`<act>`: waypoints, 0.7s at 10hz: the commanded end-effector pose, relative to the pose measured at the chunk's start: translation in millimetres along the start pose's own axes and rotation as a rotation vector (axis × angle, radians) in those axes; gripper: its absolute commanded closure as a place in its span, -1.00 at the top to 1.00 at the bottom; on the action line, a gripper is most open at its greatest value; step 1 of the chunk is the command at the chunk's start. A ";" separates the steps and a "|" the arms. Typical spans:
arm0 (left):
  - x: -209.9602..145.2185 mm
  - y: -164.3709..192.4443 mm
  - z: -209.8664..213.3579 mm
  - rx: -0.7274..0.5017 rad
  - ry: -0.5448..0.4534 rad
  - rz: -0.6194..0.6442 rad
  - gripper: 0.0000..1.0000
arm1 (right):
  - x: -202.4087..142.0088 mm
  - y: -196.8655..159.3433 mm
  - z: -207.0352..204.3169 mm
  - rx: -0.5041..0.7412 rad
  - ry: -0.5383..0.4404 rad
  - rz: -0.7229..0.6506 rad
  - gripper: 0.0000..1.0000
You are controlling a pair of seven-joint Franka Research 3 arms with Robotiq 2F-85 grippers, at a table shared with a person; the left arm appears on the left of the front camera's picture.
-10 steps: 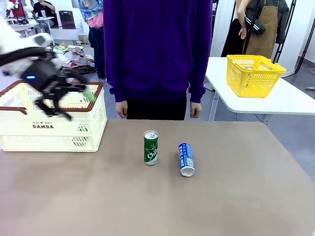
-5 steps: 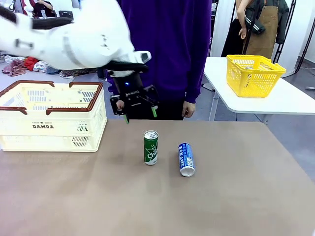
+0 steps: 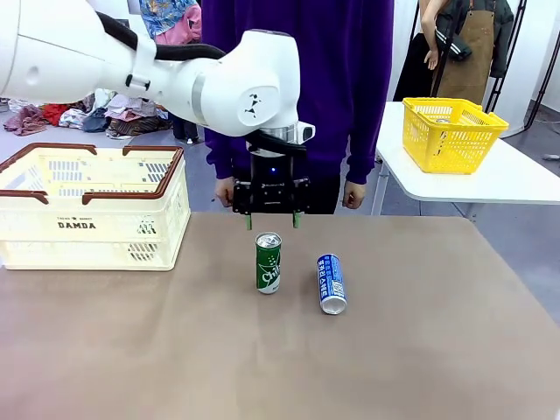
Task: Place the drinks into the Shopping basket.
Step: Pick up one drink and place it into the Shopping basket.
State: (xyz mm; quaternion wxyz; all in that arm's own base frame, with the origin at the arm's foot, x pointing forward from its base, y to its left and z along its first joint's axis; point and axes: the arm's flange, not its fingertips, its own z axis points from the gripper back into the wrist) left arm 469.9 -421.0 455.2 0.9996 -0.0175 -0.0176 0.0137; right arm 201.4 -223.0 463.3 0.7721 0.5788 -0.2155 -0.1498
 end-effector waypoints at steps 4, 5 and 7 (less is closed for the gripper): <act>0.3 -8.0 -37.5 0.085 -0.043 0.094 1.00 | 2.2 0.4 -0.3 0.024 -0.009 0.027 1.00; 1.0 -5.8 -45.4 0.081 -0.021 0.100 1.00 | 2.2 0.4 -0.3 0.024 -0.009 0.027 1.00; 0.4 2.1 -56.0 0.070 -0.010 0.131 1.00 | 2.2 0.4 -0.3 0.024 -0.009 0.027 1.00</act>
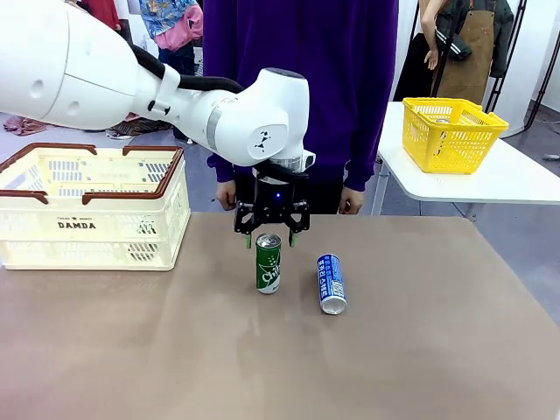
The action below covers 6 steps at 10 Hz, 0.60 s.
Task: Place the drinks into the Shopping basket.
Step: Pick up one drink and place it into the Shopping basket.
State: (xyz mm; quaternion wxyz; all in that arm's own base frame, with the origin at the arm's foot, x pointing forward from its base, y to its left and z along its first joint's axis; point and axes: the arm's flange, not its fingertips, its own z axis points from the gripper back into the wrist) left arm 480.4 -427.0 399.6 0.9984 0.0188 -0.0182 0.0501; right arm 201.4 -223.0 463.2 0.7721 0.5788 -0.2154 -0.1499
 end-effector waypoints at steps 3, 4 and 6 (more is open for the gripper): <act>-6.9 15.8 -8.2 -0.033 0.044 0.038 1.00 | 2.1 0.5 -0.2 0.024 -0.009 0.027 1.00; -8.8 18.1 -8.9 -0.053 0.058 0.025 1.00 | 2.1 0.5 -0.2 0.024 -0.009 0.027 1.00; -9.5 23.5 -11.2 -0.083 0.072 0.008 1.00 | 2.1 0.5 -0.2 0.024 -0.009 0.027 1.00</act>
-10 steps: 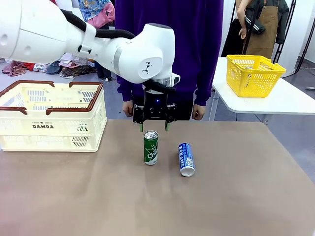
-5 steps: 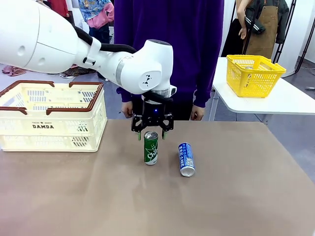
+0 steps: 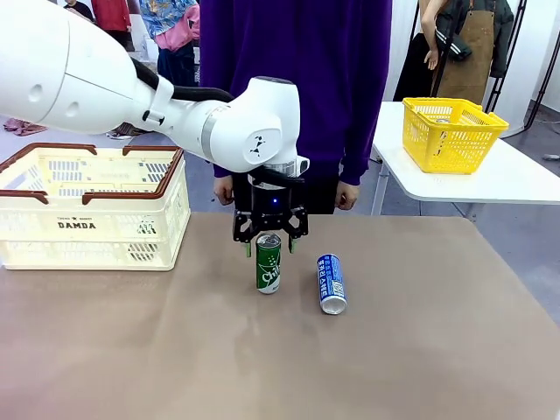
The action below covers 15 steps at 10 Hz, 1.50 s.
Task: Place the drinks into the Shopping basket.
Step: Pick up one drink and place it into the Shopping basket.
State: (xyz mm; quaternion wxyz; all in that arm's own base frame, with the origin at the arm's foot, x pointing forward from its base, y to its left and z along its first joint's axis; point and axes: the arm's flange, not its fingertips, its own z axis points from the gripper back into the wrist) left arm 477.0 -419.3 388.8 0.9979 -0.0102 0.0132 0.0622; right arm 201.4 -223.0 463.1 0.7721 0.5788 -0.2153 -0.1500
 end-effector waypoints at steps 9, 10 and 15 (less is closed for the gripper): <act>-5.7 19.6 0.4 -0.038 -0.059 -0.024 -1.00 | 2.1 0.6 -0.2 0.024 -0.009 0.027 1.00; -6.2 20.6 0.6 -0.043 -0.060 -0.022 -1.00 | 2.1 0.6 -0.2 0.024 -0.009 0.027 1.00; -22.0 59.5 94.0 -0.185 -0.012 -0.172 -1.00 | 2.1 0.6 -0.2 0.024 -0.009 0.027 1.00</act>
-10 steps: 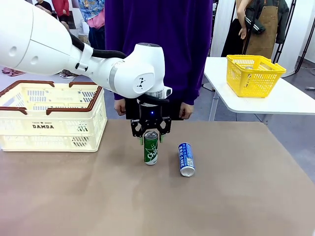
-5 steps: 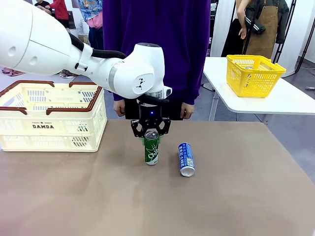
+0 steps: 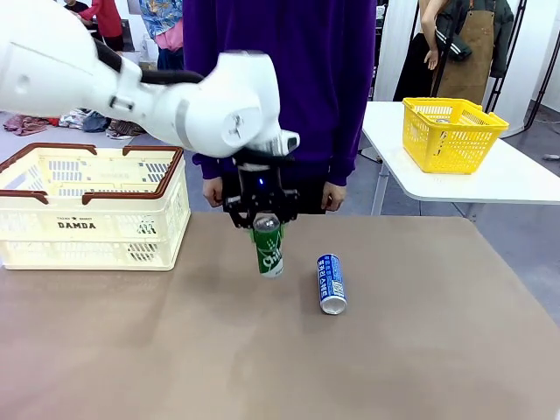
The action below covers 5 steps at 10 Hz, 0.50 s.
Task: Place the drinks into the Shopping basket.
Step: Pick up one drink and place it into the Shopping basket.
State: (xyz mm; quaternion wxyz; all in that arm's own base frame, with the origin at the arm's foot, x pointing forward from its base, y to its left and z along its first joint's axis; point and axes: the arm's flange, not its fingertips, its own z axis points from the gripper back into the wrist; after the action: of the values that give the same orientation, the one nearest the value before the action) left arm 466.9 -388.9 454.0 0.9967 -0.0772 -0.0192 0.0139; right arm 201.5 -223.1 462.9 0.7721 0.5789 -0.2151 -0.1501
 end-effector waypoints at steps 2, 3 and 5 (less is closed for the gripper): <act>-21.9 36.8 89.8 -0.068 0.078 -0.154 -1.00 | 2.0 0.7 -0.2 0.024 -0.009 0.028 1.00; -28.9 44.7 107.6 -0.066 0.094 -0.196 -1.00 | 2.0 0.7 -0.2 0.024 -0.009 0.028 1.00; -41.8 58.5 114.6 0.032 0.120 -0.195 -1.00 | 2.0 0.7 -0.2 0.024 -0.009 0.028 1.00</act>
State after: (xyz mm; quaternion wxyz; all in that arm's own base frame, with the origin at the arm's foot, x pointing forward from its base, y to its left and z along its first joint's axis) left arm 420.4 -321.2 565.4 0.9919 -0.0830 0.0273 -0.0921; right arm 201.6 -223.2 462.9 0.7721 0.5789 -0.2150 -0.1502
